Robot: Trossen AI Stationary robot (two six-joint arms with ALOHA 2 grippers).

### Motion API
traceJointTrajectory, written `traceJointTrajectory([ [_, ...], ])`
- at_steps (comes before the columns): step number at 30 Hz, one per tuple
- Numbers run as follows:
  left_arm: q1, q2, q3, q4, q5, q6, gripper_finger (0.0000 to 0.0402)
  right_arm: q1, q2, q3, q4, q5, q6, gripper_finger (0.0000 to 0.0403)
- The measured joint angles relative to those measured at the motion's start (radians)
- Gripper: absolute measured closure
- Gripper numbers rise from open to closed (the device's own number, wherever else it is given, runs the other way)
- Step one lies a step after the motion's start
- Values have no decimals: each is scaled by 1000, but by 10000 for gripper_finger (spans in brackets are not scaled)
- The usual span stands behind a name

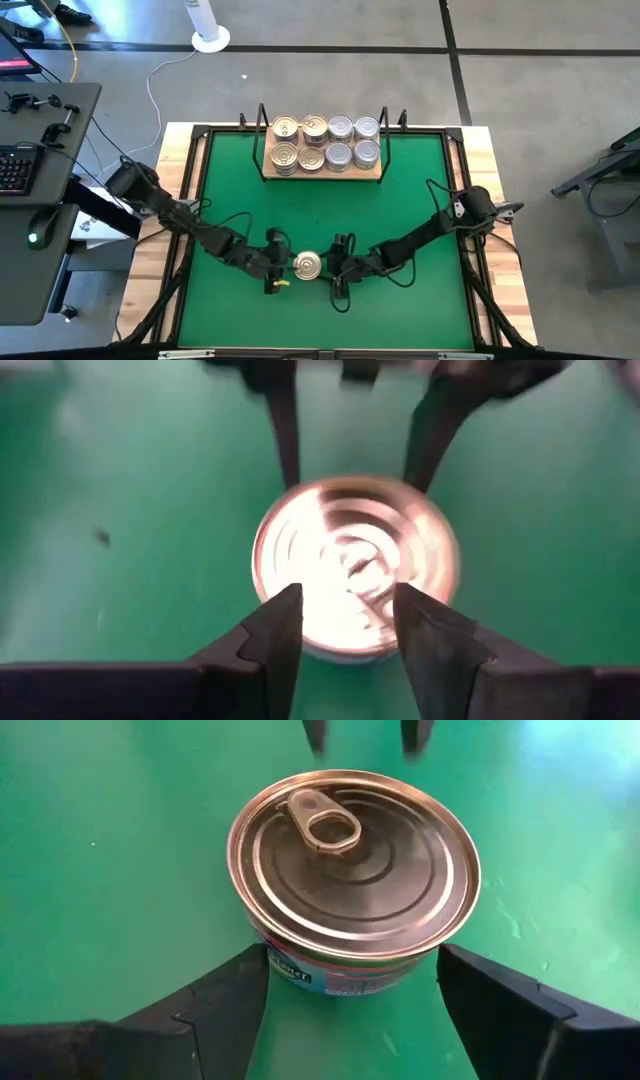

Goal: Stack canned seafood by type on shelf
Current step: Stack the blue/pink tuna can on top of the other blue/pink tuna can

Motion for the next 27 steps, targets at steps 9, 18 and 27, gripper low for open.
traceJointTrajectory([
  [9,14,121,4,30,-12,-56,322,2,-8,77,-154,1,-15,121],
  [18,-19,120,-22,36,-21,-91,343,37,-106,101,-341,129,-24,121],
  [27,-60,121,-25,28,-38,-92,344,82,-127,101,-375,149,-54,121],
])
